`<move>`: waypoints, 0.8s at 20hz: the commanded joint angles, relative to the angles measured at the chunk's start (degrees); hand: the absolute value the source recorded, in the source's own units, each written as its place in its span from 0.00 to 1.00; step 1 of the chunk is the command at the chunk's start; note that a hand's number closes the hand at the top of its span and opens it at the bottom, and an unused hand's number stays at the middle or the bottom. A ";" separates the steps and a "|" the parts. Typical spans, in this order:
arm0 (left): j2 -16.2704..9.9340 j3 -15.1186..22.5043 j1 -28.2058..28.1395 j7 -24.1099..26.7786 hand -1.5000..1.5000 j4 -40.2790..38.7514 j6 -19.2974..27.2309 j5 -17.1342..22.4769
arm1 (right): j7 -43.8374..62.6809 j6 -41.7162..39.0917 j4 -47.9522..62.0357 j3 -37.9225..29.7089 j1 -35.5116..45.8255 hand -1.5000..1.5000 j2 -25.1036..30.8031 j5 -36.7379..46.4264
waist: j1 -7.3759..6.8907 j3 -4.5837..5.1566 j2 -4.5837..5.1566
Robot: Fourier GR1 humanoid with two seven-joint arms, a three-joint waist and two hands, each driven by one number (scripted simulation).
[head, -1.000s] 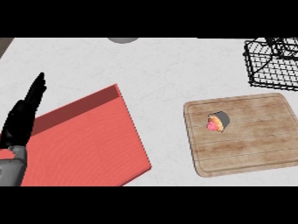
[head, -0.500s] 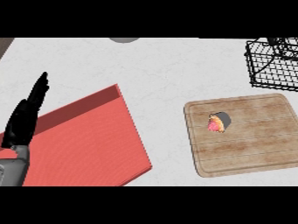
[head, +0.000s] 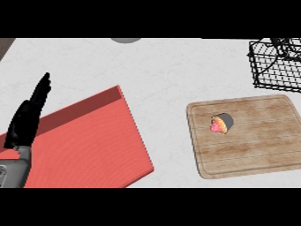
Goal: Pick the lemon from the cutting board and place it in the tiered basket
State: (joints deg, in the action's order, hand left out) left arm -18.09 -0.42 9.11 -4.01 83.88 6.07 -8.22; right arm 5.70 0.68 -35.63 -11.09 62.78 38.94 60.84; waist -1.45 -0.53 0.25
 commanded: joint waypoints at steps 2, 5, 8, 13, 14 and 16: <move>2.01 0.49 0.37 -1.14 0.50 0.99 0.66 0.00 | -5.68 0.04 8.04 -3.09 2.04 1.00 1.26 -2.52 | -0.25 0.49 0.32; 1.41 -0.24 -2.81 2.33 0.50 0.20 1.20 0.25 | -6.46 -1.96 10.04 -4.34 -0.32 1.00 0.17 -4.40 | -0.05 0.51 0.18; 1.73 0.98 -0.95 -0.30 0.50 1.49 1.19 0.11 | -1.60 -2.56 13.85 -9.17 -0.90 0.00 -0.30 -8.17 | -0.01 0.46 0.25; 0.21 0.01 -3.17 1.99 0.50 1.60 -0.98 1.86 | -7.82 1.20 17.48 -12.12 -0.67 0.00 1.48 -10.53 | -0.94 0.44 0.54; 0.16 -1.03 0.10 -0.01 0.50 0.69 -0.21 1.80 | -8.19 3.49 17.13 -12.99 -1.45 0.00 0.41 -11.43 | -0.40 0.44 0.48; 0.58 -0.06 -1.61 -1.20 0.50 3.48 -0.80 1.95 | -8.64 3.82 16.45 -14.91 -0.62 0.00 1.15 -13.55 | -0.46 0.43 0.32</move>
State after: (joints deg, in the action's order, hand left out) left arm -18.33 -0.74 8.67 -4.44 85.43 5.77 -6.82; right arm -1.22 1.63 -20.10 -22.88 62.28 40.09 50.25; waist -1.77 -0.27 0.41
